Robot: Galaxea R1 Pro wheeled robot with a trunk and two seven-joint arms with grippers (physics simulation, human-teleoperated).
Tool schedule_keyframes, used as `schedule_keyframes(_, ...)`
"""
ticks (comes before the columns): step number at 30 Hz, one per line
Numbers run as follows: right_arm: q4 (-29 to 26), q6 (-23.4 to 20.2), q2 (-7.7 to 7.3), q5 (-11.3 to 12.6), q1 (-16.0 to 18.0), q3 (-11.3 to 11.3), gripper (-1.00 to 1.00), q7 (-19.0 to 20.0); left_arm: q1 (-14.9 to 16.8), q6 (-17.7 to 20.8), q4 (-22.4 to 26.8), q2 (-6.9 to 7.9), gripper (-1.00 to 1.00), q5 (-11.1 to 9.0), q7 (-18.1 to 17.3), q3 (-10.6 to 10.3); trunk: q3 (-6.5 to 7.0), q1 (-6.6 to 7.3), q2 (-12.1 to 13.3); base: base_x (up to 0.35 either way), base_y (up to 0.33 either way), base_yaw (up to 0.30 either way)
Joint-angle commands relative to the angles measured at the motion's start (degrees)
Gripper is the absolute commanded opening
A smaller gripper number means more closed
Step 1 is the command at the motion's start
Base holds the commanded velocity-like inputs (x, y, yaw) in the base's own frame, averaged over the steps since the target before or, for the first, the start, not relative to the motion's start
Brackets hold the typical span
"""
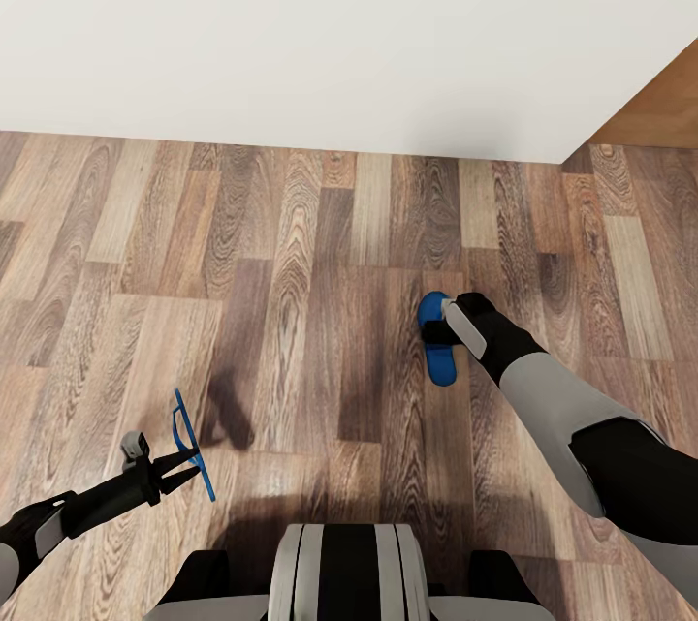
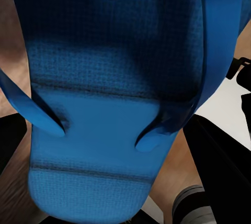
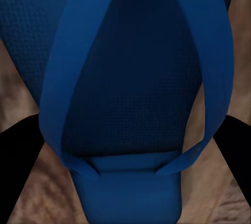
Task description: In the bedroom, move the book from the bed onto either nightstand, and place the two sandals side by side next to the bed.
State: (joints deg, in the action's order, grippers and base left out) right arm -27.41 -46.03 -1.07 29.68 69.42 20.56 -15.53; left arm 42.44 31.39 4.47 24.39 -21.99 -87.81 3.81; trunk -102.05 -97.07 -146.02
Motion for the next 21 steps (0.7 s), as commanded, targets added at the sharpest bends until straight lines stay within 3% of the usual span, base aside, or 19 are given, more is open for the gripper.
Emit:
schedule_keyframes(1,-0.1,-0.1,-0.07,0.7,0.0,0.4,-1.0,-0.5,0.0,0.6,0.0,0.0,-1.0,0.5,-0.3,0.4,-0.03,0.0,0.0,0.0,0.0,0.0)
schedule_keyframes(21,-0.1,0.2,-0.06,0.7,0.0,0.4,-1.0,-0.5,0.0,0.6,-0.1,0.0,-1.0,0.5,-0.3,0.4,-0.03,0.0,0.0,0.0,0.0,0.0)
